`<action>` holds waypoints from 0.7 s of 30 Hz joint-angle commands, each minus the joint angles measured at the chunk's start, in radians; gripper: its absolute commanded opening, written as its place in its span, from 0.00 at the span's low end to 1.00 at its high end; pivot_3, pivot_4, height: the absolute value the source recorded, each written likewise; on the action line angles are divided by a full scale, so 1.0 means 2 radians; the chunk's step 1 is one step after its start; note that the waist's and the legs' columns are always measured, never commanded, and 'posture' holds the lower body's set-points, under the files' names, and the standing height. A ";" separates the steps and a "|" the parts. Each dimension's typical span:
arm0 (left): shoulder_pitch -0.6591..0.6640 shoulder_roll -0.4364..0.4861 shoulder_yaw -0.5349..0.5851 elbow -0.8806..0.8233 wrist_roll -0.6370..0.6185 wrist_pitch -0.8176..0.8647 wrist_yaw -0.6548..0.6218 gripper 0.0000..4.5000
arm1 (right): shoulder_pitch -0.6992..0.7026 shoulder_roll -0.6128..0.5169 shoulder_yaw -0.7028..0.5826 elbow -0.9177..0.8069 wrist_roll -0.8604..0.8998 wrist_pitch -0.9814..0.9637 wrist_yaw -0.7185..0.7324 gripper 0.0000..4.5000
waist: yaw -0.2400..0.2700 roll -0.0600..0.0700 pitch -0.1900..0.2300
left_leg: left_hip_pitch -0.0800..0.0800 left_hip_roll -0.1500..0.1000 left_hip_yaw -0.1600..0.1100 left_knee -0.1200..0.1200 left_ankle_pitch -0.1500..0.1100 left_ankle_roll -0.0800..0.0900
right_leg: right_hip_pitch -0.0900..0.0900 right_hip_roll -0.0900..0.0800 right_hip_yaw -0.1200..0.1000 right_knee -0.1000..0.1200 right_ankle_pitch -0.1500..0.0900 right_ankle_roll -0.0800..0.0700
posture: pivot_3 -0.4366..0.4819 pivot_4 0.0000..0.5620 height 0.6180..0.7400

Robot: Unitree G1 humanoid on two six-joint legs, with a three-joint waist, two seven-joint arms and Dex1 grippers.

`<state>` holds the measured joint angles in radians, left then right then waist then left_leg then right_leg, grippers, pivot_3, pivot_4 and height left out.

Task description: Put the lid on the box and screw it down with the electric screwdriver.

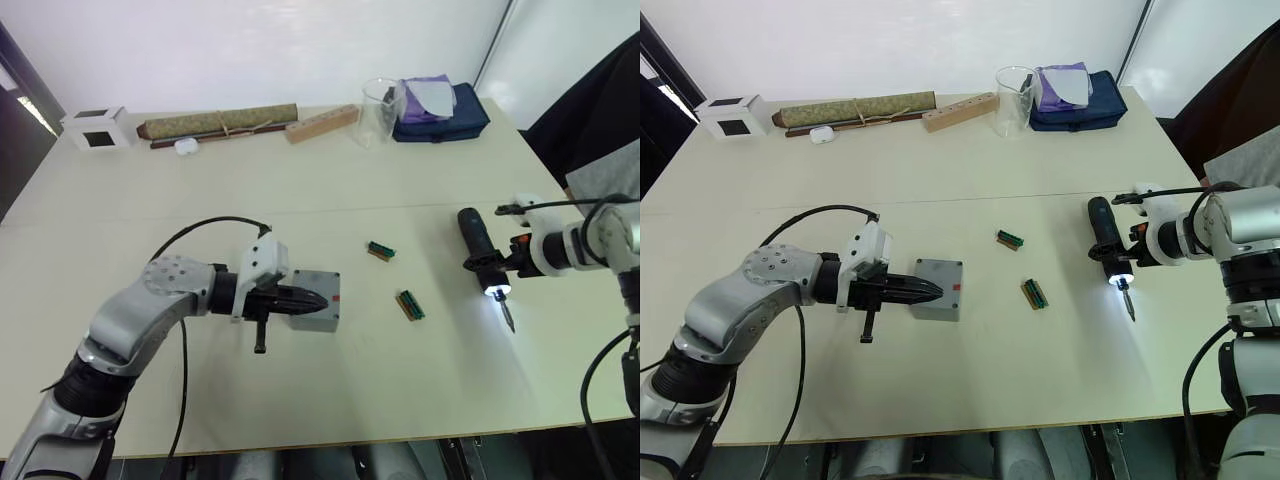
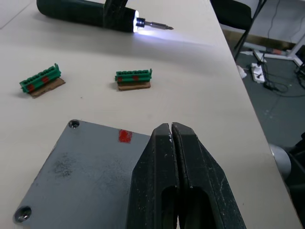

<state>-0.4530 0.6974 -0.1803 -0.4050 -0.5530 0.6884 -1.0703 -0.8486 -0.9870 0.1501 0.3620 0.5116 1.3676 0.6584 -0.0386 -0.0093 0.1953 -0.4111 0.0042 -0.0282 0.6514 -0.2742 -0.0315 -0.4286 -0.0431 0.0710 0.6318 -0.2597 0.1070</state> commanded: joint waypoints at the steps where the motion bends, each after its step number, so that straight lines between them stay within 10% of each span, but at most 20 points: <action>1: -0.018 0.019 0.008 0.005 0.003 -0.002 -0.014 0.00 | 0.014 -0.004 -0.032 -0.040 -0.020 -0.072 0.007 0.99 | 0.000 0.000 0.000 | 0.000 0.000 0.000 0.000 0.000 0.000 | 0.000 0.000 0.000 0.000 0.000 0.000 | 0.48 0.27 1.00; 10: -0.040 0.017 0.143 0.074 -0.059 0.059 0.056 0.00 | 0.155 0.081 -0.197 -0.267 0.028 -0.291 0.010 0.99 | -0.003 -0.001 -0.001 | 0.000 0.000 -0.001 0.000 0.000 0.000 | 0.000 0.000 0.000 0.001 0.000 0.001 | 0.48 0.27 1.00; 21: 0.137 0.067 0.202 -0.010 -0.119 0.137 0.064 0.00 | 0.408 0.146 -0.234 -0.505 0.136 -0.243 -0.008 0.99 | 0.001 -0.002 -0.001 | 0.001 0.001 -0.002 0.005 0.000 0.000 | 0.004 -0.002 0.000 0.002 0.001 0.001 | 0.48 0.27 1.00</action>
<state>-0.2008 0.8345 0.1916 -0.3698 -0.7576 0.9457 -0.9595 -0.0510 -0.6943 -0.2944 -0.6008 0.7490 0.8793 0.6440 -0.0368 -0.0128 0.1938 -0.4058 0.0062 -0.0313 0.6615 -0.2740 -0.0321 -0.4170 -0.0467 0.0714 0.6329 -0.2579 0.1072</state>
